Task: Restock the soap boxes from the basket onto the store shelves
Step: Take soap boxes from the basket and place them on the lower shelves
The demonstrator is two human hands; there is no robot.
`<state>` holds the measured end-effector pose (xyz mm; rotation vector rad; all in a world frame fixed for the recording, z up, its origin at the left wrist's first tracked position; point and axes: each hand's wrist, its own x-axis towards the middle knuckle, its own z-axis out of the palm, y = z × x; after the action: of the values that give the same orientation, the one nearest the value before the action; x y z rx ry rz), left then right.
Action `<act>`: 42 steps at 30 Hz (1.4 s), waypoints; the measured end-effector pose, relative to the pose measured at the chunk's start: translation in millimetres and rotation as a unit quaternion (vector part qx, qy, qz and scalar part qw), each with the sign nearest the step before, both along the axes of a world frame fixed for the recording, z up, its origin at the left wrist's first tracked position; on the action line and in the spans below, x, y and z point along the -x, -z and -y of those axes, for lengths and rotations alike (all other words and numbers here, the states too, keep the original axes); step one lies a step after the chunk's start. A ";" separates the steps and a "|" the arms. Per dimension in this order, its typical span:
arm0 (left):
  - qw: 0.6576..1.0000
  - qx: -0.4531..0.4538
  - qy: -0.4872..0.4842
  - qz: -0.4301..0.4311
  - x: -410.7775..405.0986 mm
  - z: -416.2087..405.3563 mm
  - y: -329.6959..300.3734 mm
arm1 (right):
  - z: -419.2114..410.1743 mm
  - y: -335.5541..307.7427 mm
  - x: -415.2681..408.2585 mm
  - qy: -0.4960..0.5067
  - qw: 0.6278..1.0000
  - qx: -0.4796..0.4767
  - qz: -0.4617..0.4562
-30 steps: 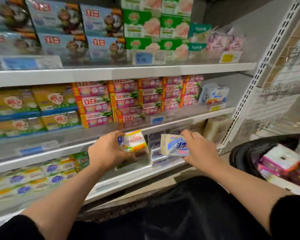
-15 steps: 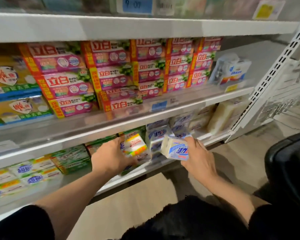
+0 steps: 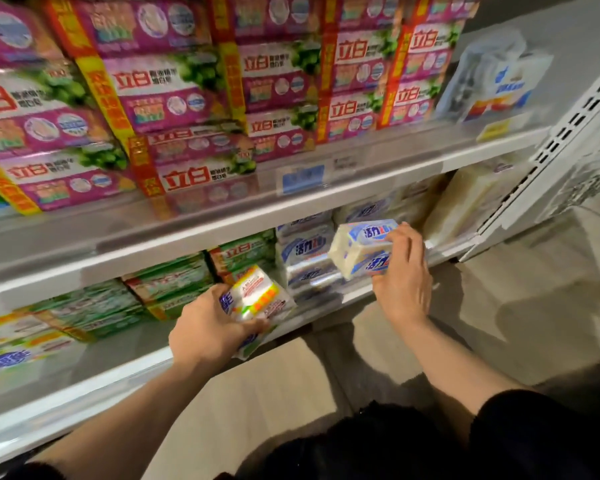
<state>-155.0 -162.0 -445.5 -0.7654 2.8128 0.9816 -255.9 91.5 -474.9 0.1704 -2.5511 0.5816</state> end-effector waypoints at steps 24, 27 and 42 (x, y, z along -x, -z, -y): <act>0.999 0.029 0.000 0.031 23.7 -3.7 21.1 | 18.6 29.7 34.8 0.039 0.947 0.309 0.079; 0.999 0.004 0.019 0.030 23.1 0.5 19.3 | 16.4 31.0 34.9 0.032 0.956 0.278 0.091; 0.977 -0.191 -0.084 -0.042 -19.3 47.9 14.6 | 53.2 8.3 -19.9 -0.084 0.993 0.041 0.076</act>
<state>-135.7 -209.9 -460.1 -0.9343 2.5290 1.5559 -235.9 38.4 -483.2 0.3261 -2.6703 0.7909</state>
